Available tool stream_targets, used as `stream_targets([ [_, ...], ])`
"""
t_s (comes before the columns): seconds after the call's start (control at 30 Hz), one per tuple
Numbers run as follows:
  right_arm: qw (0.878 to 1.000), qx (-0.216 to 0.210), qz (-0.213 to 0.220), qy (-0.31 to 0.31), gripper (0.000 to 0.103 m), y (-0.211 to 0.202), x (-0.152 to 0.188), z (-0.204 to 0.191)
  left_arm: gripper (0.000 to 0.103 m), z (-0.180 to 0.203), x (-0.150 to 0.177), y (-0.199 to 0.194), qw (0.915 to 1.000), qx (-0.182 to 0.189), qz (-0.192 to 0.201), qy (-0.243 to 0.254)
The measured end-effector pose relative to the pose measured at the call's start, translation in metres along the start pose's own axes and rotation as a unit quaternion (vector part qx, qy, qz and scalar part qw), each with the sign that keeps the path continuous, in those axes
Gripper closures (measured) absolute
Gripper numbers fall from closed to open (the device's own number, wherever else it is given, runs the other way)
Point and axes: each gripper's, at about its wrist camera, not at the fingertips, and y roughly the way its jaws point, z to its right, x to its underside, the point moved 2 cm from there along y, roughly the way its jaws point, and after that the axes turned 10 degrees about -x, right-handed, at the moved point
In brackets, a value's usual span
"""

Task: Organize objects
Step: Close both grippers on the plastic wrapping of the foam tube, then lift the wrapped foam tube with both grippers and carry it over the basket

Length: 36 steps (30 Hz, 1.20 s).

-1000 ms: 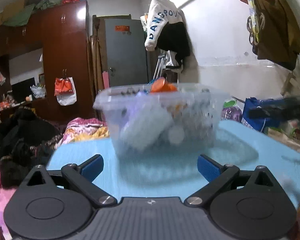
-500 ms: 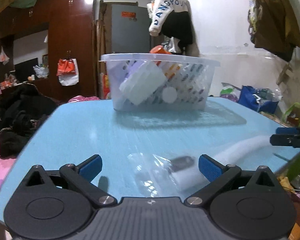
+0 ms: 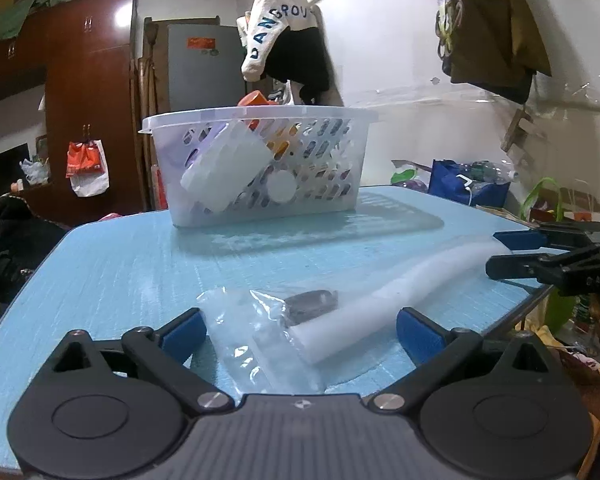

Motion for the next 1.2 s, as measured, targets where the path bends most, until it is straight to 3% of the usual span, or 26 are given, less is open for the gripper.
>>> stream_targets([
  [0.17, 1.0, 0.003, 0.001, -0.011, 0.046, -0.002, 0.001, -0.003, 0.013, 0.003, 0.0, -0.003, 0.9998, 0.016, 0.012, 0.008],
  [0.33, 0.999, 0.014, 0.005, -0.031, 0.057, -0.002, 0.002, -0.005, 0.04, 0.012, -0.001, -0.006, 0.9991, 0.033, 0.022, 0.017],
  [0.4, 0.999, 0.019, 0.004, -0.039, 0.063, -0.003, 0.002, -0.005, 0.046, 0.014, -0.001, -0.006, 0.9989, 0.038, 0.023, 0.017],
  [0.6, 0.999, 0.014, 0.005, -0.052, 0.074, -0.004, 0.001, -0.007, 0.053, 0.017, -0.001, -0.005, 0.9988, 0.035, 0.031, 0.016],
  [0.7, 0.998, 0.016, 0.01, -0.051, 0.085, -0.004, -0.002, -0.006, 0.056, 0.016, -0.002, -0.002, 0.9988, 0.035, 0.034, 0.008],
  [1.2, 0.999, 0.003, 0.026, -0.036, 0.093, -0.008, -0.024, 0.004, 0.065, 0.006, -0.026, -0.005, 0.998, 0.029, 0.055, -0.007],
])
